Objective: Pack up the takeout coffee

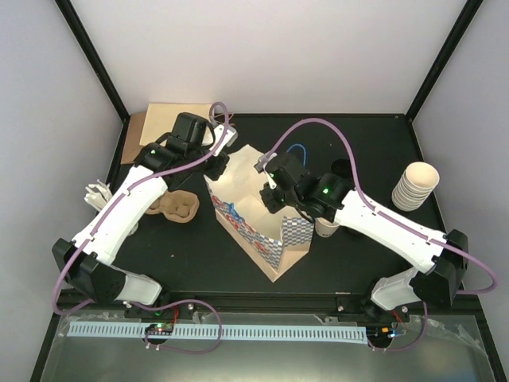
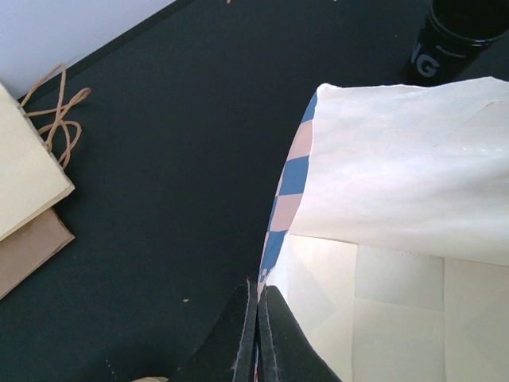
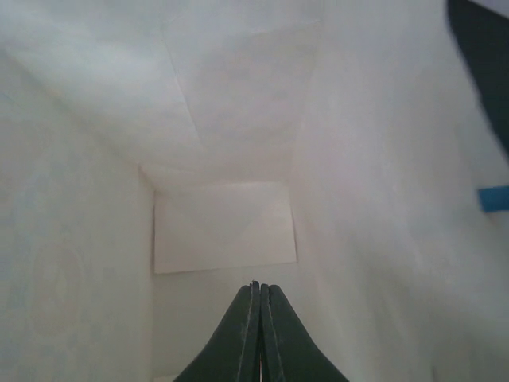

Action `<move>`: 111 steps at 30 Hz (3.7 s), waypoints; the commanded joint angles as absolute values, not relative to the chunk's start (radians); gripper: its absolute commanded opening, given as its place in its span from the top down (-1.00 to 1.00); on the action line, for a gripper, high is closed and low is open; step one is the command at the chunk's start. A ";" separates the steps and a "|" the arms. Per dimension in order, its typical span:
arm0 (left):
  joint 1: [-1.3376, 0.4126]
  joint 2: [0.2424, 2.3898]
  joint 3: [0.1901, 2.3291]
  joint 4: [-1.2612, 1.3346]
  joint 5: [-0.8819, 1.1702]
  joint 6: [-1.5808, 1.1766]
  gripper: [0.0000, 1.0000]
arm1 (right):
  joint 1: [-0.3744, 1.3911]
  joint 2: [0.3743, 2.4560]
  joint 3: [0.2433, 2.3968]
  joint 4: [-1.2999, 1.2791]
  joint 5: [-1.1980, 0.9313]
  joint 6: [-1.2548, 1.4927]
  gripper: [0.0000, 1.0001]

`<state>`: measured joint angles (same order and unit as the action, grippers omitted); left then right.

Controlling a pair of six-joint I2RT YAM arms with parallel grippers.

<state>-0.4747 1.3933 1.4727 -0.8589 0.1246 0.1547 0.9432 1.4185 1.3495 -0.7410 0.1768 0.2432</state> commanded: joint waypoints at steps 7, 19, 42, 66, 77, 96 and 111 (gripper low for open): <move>-0.449 1.414 1.551 -0.803 0.094 0.052 0.97 | 0.950 1.369 1.494 -0.819 0.236 0.200 0.90; -0.361 1.626 1.764 -0.808 0.137 0.109 0.97 | 0.949 1.255 1.599 -0.827 0.206 0.198 0.83; -0.232 1.751 2.055 -0.852 0.167 -0.023 -0.45 | 0.949 1.070 1.287 -0.768 0.244 0.292 0.60; -0.195 0.946 0.858 -0.750 0.079 -0.344 -0.98 | 0.949 0.947 1.056 -0.576 0.151 0.258 0.59; -0.216 1.135 0.766 -0.625 0.115 -0.366 -0.97 | 0.950 0.910 0.973 -0.527 0.103 0.282 0.58; -0.290 1.383 0.863 -0.600 -0.061 -0.368 -0.97 | 0.950 0.876 0.943 -0.534 0.094 0.288 0.57; -0.394 1.480 0.895 -0.579 0.147 -0.345 -0.84 | 0.949 0.876 0.913 -0.531 0.090 0.295 0.57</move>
